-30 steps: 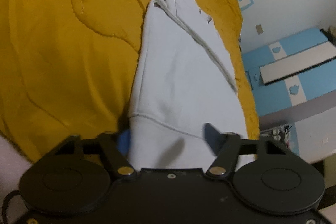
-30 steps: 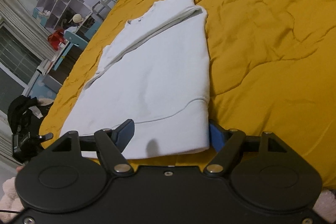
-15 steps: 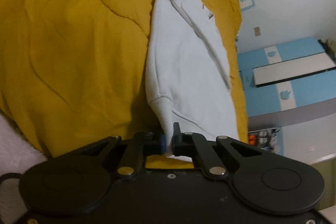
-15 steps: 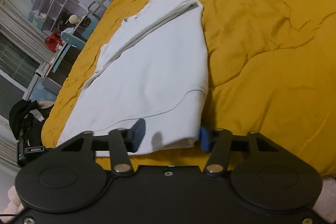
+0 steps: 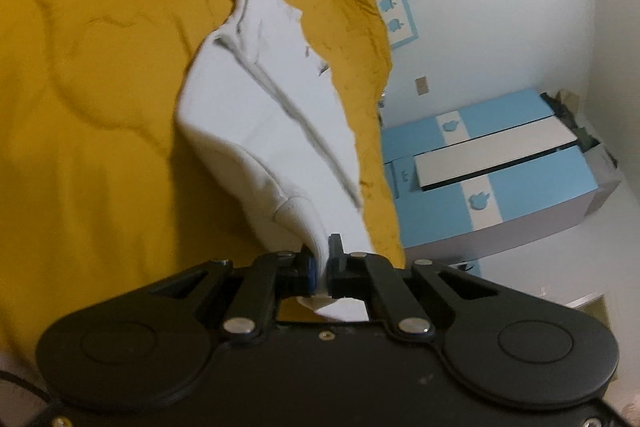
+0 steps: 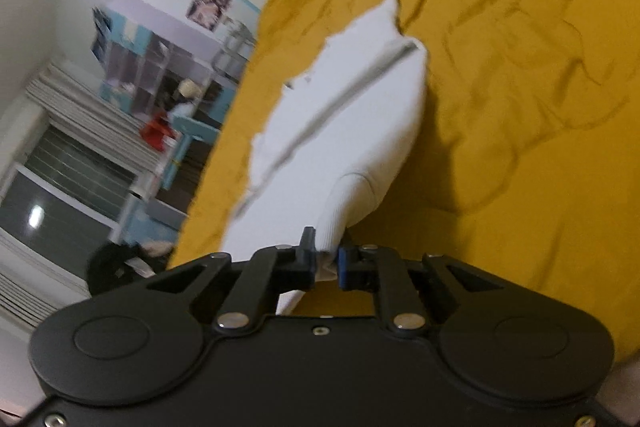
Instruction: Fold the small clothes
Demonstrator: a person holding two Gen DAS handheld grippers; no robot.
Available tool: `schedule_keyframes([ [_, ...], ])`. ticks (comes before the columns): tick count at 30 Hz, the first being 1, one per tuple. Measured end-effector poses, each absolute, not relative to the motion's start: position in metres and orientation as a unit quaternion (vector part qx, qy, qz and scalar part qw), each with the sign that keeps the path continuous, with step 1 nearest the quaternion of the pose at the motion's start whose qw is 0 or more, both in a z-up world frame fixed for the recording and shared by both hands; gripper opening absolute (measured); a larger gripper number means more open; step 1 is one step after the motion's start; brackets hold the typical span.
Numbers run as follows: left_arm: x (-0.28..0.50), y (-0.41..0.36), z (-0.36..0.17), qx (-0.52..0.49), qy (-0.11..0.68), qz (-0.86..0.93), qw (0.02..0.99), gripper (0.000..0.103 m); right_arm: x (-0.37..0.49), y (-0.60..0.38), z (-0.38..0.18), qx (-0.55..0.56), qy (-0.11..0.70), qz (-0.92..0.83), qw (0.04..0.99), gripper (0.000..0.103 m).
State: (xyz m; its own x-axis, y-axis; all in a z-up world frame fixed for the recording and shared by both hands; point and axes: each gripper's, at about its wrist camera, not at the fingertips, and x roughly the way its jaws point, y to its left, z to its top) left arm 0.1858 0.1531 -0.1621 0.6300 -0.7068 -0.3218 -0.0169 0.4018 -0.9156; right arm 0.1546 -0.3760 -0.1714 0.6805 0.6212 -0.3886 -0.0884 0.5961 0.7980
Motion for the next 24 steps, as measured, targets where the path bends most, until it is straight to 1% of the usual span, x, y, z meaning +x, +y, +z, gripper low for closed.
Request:
schedule_keyframes([
  [3,0.212,0.154,-0.158,-0.507,0.347,-0.228,0.755,0.001,0.173,-0.377,-0.165,0.419,0.314,0.219,0.824,0.010],
  [7,0.264,0.157,-0.149,-0.503,0.324,-0.229,0.768,0.001,0.219,-0.376,-0.150,0.416,0.287,0.218,0.835,0.010],
  [15,0.424,0.165,-0.120,-0.470,0.291,-0.228,0.802,0.001,0.384,-0.376,-0.121,0.401,0.260,0.191,0.857,0.009],
  [19,0.512,0.161,-0.126,-0.456,0.294,-0.204,0.815,0.002,0.471,-0.365,-0.122,0.381,0.262,0.152,0.874,0.009],
  [20,0.528,0.160,-0.130,-0.452,0.291,-0.185,0.823,0.007,0.493,-0.362,-0.128,0.390,0.263,0.138,0.872,0.010],
  [21,0.543,0.160,-0.135,-0.441,0.295,-0.164,0.832,0.035,0.509,-0.360,-0.134,0.394,0.270,0.125,0.870,0.011],
  [22,0.555,0.161,-0.140,-0.432,0.303,-0.141,0.838,0.048,0.523,-0.359,-0.141,0.398,0.275,0.100,0.869,0.020],
  [23,0.559,0.164,-0.145,-0.432,0.297,-0.110,0.844,0.051,0.534,-0.358,-0.148,0.402,0.281,0.062,0.869,0.029],
  [24,0.559,0.168,-0.148,-0.439,0.293,-0.099,0.844,0.051,0.539,-0.359,-0.151,0.401,0.287,0.041,0.869,0.042],
])
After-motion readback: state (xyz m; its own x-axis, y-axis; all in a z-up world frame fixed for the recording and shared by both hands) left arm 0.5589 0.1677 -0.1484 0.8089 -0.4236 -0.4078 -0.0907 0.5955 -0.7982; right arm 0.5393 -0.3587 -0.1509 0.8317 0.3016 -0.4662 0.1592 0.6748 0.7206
